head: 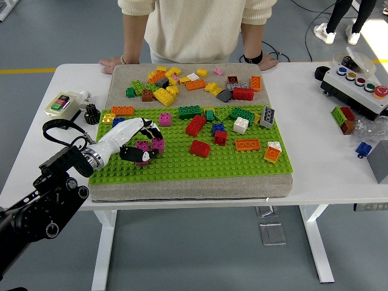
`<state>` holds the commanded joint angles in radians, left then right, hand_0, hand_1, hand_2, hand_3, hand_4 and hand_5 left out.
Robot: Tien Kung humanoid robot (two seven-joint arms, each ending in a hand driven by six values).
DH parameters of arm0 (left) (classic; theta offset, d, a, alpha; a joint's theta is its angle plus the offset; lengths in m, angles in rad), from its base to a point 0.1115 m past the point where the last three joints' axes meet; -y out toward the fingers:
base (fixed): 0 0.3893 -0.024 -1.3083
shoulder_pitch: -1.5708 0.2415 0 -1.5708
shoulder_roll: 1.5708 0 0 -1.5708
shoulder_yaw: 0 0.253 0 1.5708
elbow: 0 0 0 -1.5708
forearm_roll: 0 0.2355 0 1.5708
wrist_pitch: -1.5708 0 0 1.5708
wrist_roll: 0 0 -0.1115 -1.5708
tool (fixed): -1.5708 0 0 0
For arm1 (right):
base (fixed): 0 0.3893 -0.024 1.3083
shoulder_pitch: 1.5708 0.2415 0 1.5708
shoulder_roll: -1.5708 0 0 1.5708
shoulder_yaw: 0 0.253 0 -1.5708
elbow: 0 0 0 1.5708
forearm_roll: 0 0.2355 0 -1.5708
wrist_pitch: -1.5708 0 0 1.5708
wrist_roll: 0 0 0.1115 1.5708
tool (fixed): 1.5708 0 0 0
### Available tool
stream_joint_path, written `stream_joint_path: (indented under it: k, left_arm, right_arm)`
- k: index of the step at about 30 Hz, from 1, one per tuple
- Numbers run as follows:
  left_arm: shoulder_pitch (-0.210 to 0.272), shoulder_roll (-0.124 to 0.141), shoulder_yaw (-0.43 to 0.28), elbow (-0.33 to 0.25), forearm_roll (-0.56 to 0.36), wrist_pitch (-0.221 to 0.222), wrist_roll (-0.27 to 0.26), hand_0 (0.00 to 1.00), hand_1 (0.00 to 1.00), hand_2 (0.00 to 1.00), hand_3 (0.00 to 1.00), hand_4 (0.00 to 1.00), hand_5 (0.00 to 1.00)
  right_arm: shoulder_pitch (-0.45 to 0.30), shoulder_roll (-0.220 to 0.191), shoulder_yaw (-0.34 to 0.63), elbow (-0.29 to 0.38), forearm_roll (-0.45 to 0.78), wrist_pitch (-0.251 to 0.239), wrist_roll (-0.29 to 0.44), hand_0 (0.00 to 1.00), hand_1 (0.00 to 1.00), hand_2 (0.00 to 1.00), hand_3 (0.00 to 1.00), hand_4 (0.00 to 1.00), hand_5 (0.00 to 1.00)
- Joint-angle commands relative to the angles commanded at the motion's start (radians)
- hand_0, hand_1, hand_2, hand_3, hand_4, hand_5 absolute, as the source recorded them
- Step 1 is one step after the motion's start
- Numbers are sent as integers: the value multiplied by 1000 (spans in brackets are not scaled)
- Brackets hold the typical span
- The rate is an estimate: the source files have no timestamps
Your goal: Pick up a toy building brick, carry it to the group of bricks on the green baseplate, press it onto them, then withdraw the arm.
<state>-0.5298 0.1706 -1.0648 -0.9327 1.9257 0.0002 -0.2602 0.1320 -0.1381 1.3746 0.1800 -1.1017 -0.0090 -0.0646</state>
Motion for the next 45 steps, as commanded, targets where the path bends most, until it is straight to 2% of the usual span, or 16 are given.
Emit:
stream_joint_path:
  k: [11,45]
  left_arm:
    - [23,12,0,-19,7,-1,1,605,567,561,531,675,2]
    - [37,11,-9,-14,4,-5,1,605,568,562,531,683,2]
  right_arm:
    - [-2,1,-1,0,1,0,-1,752,674,725,657,912,487]
    - [-3,0,4,0,2,-2,-1,751,674,725,657,913,486]
